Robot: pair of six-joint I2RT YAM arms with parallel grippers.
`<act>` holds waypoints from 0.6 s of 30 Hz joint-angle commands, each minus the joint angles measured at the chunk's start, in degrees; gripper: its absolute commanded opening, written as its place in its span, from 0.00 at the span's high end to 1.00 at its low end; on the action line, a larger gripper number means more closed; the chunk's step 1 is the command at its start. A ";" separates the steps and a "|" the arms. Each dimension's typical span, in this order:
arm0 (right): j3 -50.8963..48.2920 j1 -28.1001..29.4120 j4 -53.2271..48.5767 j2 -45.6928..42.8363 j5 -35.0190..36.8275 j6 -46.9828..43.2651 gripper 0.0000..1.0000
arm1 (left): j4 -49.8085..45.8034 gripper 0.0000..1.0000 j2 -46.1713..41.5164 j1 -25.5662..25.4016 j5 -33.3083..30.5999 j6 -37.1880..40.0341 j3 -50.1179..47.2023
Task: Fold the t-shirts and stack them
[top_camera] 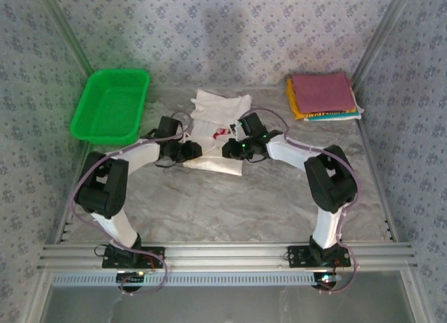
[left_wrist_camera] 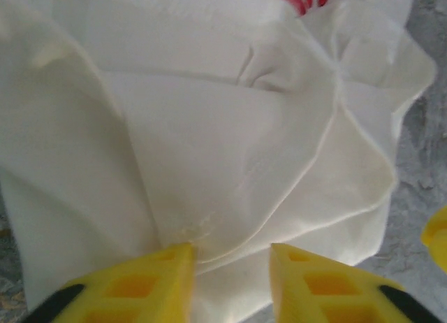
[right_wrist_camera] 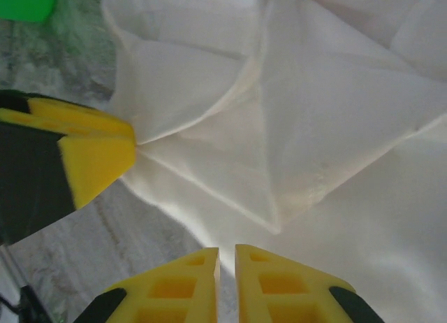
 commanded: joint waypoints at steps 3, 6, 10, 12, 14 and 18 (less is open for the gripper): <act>3.50 -0.48 2.26 4.64 3.28 -0.53 0.85 | 2.12 0.66 5.94 -0.01 0.70 1.33 6.17; 4.51 -1.20 3.40 6.03 3.61 -0.11 0.86 | 1.87 0.83 9.95 0.17 2.39 0.58 10.91; 5.43 -2.20 4.46 7.31 4.68 -0.24 0.85 | 1.91 1.00 12.95 0.34 3.13 -0.41 15.85; 5.47 -3.19 5.88 7.62 5.16 0.08 0.85 | 0.98 1.00 14.12 0.73 2.52 -0.41 18.92; 5.89 -4.10 7.45 8.23 6.04 -0.22 0.86 | 0.50 1.00 15.64 1.58 2.40 -0.32 21.74; 10.22 -6.21 7.72 11.86 6.07 -1.29 0.85 | -0.96 0.90 19.96 4.08 3.10 -0.48 29.04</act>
